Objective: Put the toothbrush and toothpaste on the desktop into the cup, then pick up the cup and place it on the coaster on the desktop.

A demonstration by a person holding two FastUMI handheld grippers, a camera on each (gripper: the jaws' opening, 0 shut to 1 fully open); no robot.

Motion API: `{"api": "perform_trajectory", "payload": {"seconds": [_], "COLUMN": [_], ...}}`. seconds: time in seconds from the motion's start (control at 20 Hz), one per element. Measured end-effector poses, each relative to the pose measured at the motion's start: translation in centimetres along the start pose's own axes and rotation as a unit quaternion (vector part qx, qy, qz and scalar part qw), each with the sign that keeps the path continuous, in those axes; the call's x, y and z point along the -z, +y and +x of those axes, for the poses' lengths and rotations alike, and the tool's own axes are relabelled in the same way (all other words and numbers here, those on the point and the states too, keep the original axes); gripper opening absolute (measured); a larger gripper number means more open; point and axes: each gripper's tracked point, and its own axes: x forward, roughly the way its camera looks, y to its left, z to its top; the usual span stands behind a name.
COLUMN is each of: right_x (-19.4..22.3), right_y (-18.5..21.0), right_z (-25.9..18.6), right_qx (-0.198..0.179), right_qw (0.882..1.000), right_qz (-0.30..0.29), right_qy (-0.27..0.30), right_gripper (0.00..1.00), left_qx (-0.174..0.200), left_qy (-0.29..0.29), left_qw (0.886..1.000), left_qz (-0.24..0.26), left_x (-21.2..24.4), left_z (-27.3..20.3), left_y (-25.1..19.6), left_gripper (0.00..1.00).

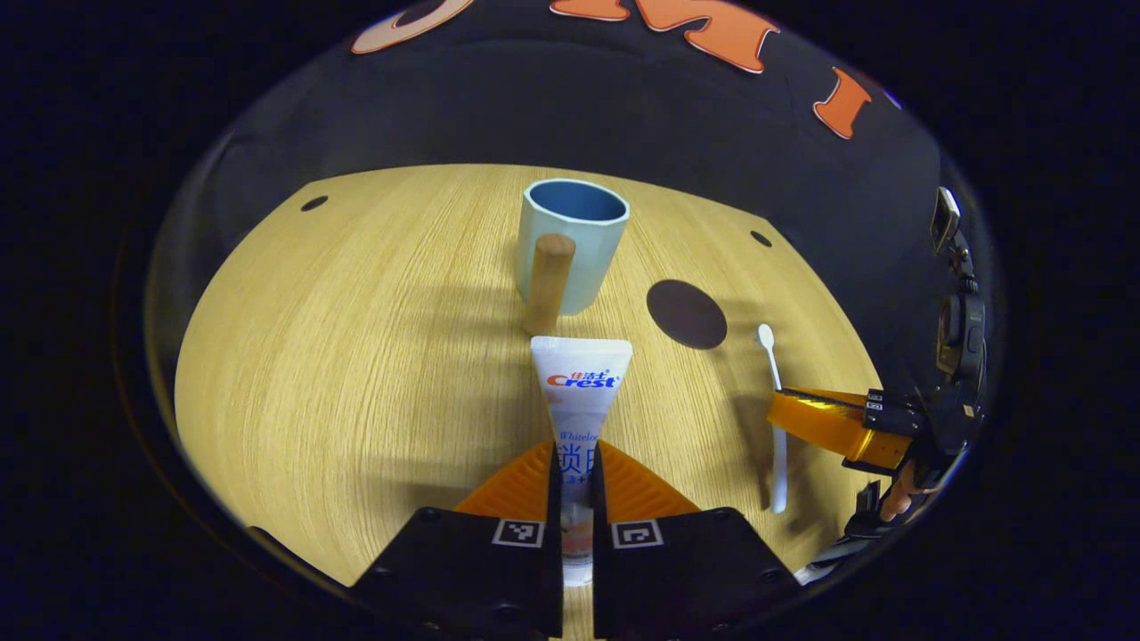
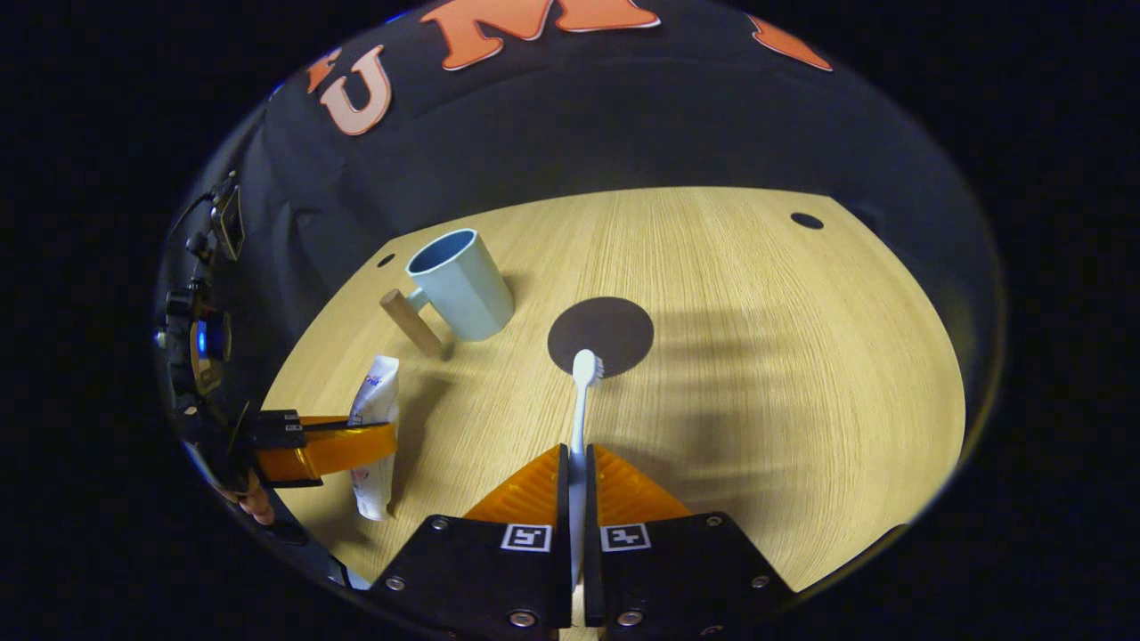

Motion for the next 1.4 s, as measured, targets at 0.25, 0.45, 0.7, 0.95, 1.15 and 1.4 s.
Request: {"api": "perform_trajectory", "payload": {"seconds": [0.25, 0.45, 0.7, 0.95, 1.15, 1.4], "right_x": [-2.0, -2.4, -4.1, -6.1, -8.6, -11.1], "right_y": [0.2, 0.7, 0.4, 1.0, 1.4, 1.4], "right_z": [-1.2, -1.9, -2.3, -3.3, -4.2, -5.4], "right_qx": [0.022, 0.002, 0.019, -0.002, -0.010, -0.016], "right_qw": [0.997, 0.994, 0.987, 0.976, 0.965, 0.952], "right_qz": [-0.037, -0.047, -0.078, -0.092, -0.094, -0.097], "right_qy": [-0.064, -0.098, -0.141, -0.199, -0.244, -0.291], "right_gripper": [0.06, 0.06, 0.06, 0.06, 0.06, 0.06], "left_qx": [0.019, 0.027, 0.035, 0.030, 0.014, 0.002], "left_qy": [-0.081, -0.156, -0.204, -0.273, -0.350, -0.423], "left_qw": [0.996, 0.987, 0.978, 0.961, 0.935, 0.906], "left_qz": [0.009, 0.013, 0.016, 0.035, 0.044, 0.017], "left_x": [-2.7, -5.4, -7.3, -10.6, -15.1, -19.5], "left_z": [-0.1, -0.7, -1.4, -2.8, -5.1, -7.4], "left_y": [-0.3, -0.3, -0.5, -1.0, -1.1, -0.9], "left_gripper": [0.13, 0.13, 0.13, 0.13, 0.13, 0.13]}}
